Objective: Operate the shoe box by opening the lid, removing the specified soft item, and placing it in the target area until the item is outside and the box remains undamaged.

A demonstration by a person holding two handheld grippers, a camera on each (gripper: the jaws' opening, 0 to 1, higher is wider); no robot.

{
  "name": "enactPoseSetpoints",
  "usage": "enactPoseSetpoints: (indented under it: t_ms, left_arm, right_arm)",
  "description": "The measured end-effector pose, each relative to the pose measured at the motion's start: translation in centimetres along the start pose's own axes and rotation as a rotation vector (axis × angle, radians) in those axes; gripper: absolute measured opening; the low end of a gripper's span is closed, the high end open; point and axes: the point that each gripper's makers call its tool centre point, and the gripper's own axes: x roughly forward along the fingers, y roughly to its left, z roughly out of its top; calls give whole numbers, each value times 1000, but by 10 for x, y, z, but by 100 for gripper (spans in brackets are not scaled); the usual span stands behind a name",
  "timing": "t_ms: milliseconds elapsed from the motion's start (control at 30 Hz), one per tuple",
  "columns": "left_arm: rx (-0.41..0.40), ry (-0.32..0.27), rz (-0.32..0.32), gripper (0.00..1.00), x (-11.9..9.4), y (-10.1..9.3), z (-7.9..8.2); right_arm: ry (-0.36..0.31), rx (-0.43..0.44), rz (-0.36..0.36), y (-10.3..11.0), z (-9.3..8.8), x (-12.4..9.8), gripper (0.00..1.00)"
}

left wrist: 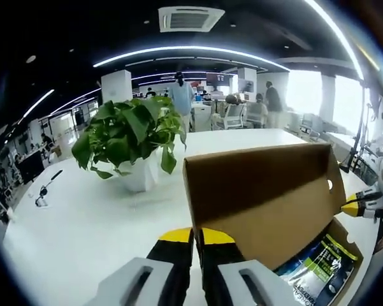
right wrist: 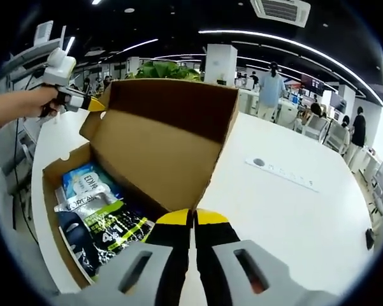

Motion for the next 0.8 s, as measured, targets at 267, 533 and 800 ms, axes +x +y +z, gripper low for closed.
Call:
enactPoseSetpoints:
  t_ms: [267,533,800]
  left_arm:
    - [-77,36,-6,6,-3,-2,-24]
    - [-102,62,-4,6,-10,-5,-43]
    - [-110,83,7,5,-19,-11,-58]
  right_arm:
    - [-4,-23,-6,-1,1,1,0]
    - [3,-23,-6,-3,2,5,0]
    - [20,-20,-6,-6,3,8,0]
